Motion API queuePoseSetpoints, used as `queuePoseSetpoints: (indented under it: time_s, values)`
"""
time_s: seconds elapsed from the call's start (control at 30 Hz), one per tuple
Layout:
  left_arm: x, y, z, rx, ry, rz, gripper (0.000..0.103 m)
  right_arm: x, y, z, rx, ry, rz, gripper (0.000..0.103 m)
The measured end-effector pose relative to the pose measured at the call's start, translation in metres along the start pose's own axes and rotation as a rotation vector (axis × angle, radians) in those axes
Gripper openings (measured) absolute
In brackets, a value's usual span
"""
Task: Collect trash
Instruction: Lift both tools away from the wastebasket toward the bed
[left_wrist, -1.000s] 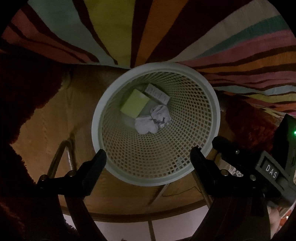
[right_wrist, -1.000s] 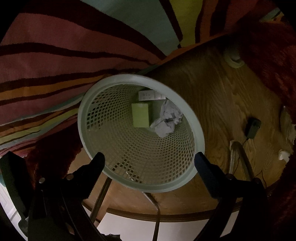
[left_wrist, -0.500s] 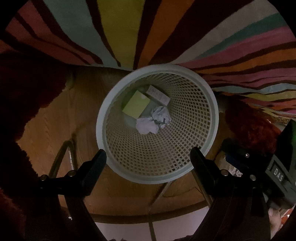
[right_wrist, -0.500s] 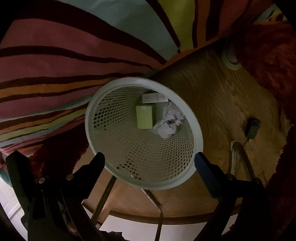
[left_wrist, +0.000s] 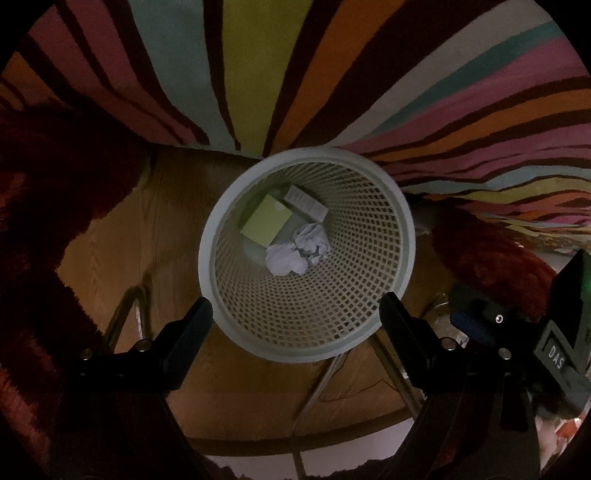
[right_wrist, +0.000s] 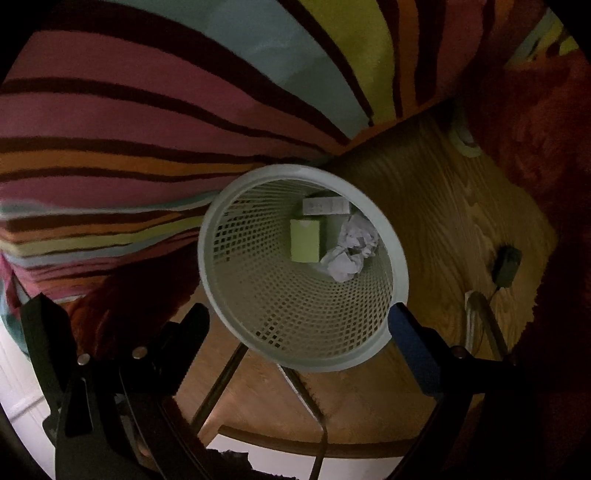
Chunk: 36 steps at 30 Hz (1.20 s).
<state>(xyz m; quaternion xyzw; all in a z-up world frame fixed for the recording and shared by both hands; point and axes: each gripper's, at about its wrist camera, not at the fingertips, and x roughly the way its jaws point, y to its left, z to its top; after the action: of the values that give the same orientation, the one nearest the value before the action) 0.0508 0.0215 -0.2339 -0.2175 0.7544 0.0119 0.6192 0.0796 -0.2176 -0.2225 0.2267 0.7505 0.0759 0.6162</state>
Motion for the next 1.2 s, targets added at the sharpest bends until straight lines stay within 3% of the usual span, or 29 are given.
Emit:
queuePoseSetpoints:
  time_s: [0.2, 0.53, 0.83, 1.2]
  values:
    - [-0.028, -0.008, -0.010, 0.063, -0.085, -0.002, 0.089, -0.032, 0.022, -0.012, -0.121, -0.097, 0.013, 0.093]
    - [-0.109, -0.037, -0.025, 0.256, -0.444, 0.137, 0.089, -0.099, 0.046, -0.023, -0.231, -0.312, 0.079, 0.093]
    - [-0.158, -0.053, -0.018, 0.335, -0.698, 0.126, 0.089, -0.141, 0.064, -0.013, -0.313, -0.555, 0.036, 0.095]
    - [-0.187, -0.073, 0.009, 0.400, -0.801, 0.100, 0.089, -0.166, 0.090, 0.010, -0.410, -0.744, -0.055, 0.095]
